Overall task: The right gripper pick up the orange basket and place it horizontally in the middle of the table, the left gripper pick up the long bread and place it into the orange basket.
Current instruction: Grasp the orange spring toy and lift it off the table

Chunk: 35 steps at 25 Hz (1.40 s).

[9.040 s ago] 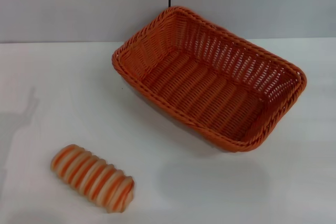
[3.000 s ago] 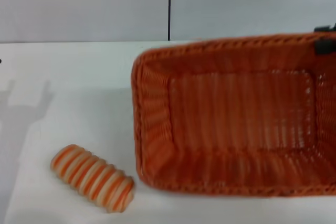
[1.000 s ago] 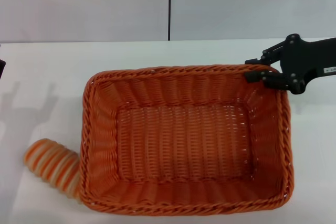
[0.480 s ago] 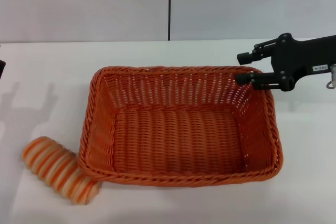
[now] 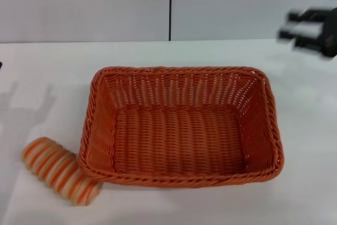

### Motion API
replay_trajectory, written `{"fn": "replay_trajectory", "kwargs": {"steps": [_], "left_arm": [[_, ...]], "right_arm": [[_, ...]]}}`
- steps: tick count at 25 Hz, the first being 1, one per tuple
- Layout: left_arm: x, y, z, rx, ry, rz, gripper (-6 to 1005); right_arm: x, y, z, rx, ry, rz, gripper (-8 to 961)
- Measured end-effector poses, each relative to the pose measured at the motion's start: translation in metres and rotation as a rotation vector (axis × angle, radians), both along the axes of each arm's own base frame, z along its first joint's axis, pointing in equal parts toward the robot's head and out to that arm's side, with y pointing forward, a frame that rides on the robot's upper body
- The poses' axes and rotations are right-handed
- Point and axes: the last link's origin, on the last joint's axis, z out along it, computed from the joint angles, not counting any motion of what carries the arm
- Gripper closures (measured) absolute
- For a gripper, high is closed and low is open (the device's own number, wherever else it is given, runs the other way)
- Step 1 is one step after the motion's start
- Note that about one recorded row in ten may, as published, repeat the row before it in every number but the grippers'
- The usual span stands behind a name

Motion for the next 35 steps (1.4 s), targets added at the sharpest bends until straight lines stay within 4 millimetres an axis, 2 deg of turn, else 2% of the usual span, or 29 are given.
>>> {"fn": "replay_trajectory", "kwargs": {"steps": [4,5,6,9,10,12,15,19,20,24,25,29,33,35], "left_arm": [[-0.006,0.001,0.008,-0.020,0.013,-0.016,196],[-0.011,0.001,0.014,-0.050,0.002,-0.026,197],[-0.011,0.001,0.014,-0.050,0.002,-0.026,197],[-0.019,0.002,0.020,-0.103,0.000,-0.028,198],[-0.023,0.003,0.023,-0.128,0.018,-0.022,198],[-0.025,0.003,0.024,-0.140,0.032,-0.017,199],[-0.028,0.004,0.026,-0.170,0.066,-0.013,199],[-0.030,0.006,0.027,-0.191,0.088,-0.014,200],[-0.036,0.006,0.031,-0.215,0.096,0.010,201],[-0.043,0.008,0.037,-0.261,0.107,0.032,202],[-0.050,0.011,0.046,-0.335,0.116,0.039,202],[-0.052,0.012,0.054,-0.432,0.107,0.023,203],[-0.057,0.013,0.054,-0.705,0.110,0.013,204],[-0.059,0.012,0.053,-0.762,0.116,0.028,204]], "right_arm": [[0.035,-0.017,0.039,0.280,0.244,-0.145,452],[0.058,-0.029,0.056,0.419,0.360,-0.240,451],[0.058,-0.029,0.056,0.419,0.360,-0.240,451],[0.088,-0.051,0.071,0.599,0.484,-0.350,451],[0.104,-0.066,0.071,0.702,0.533,-0.398,451],[0.109,-0.072,0.068,0.738,0.545,-0.417,451],[0.117,-0.087,0.044,0.813,0.530,-0.453,451],[0.118,-0.095,0.011,0.851,0.491,-0.483,452],[0.120,-0.097,0.000,0.857,0.486,-0.509,452],[0.126,-0.097,-0.003,0.868,0.451,-0.548,452],[0.129,-0.096,-0.002,0.869,0.437,-0.563,452],[0.131,-0.093,0.001,0.875,0.423,-0.571,452],[0.132,-0.087,0.004,0.878,0.413,-0.579,452],[0.134,-0.084,0.004,0.877,0.403,-0.594,452]]}}
